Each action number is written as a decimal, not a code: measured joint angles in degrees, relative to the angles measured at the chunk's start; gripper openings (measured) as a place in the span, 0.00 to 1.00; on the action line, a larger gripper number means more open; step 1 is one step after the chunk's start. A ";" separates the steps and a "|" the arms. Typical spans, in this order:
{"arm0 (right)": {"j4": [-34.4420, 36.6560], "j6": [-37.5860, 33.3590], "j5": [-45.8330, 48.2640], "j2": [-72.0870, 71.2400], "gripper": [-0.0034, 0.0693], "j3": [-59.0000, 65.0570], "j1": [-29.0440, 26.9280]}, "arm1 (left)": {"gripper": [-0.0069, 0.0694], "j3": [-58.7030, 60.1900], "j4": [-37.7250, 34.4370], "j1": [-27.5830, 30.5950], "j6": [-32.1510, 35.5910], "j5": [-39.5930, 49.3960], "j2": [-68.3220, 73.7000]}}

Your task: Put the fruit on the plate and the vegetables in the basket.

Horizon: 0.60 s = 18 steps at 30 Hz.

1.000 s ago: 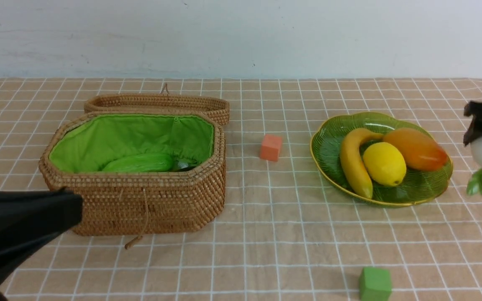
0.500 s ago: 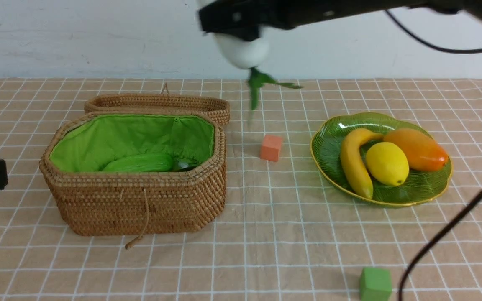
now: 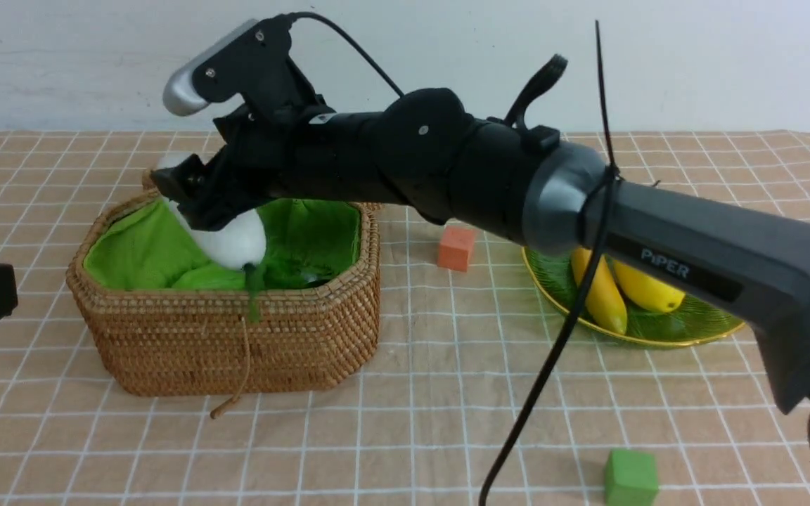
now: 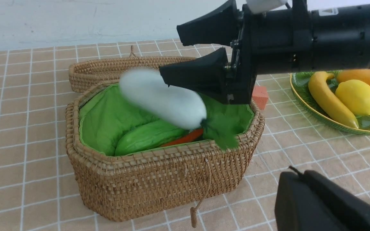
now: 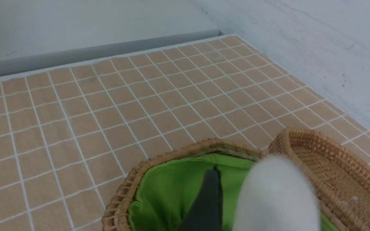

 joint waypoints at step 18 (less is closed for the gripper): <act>-52.78 60.16 55.84 -31.85 0.03 0.11 -7.53 | 0.10 5.05 -0.95 0.00 0.05 -16.09 -5.04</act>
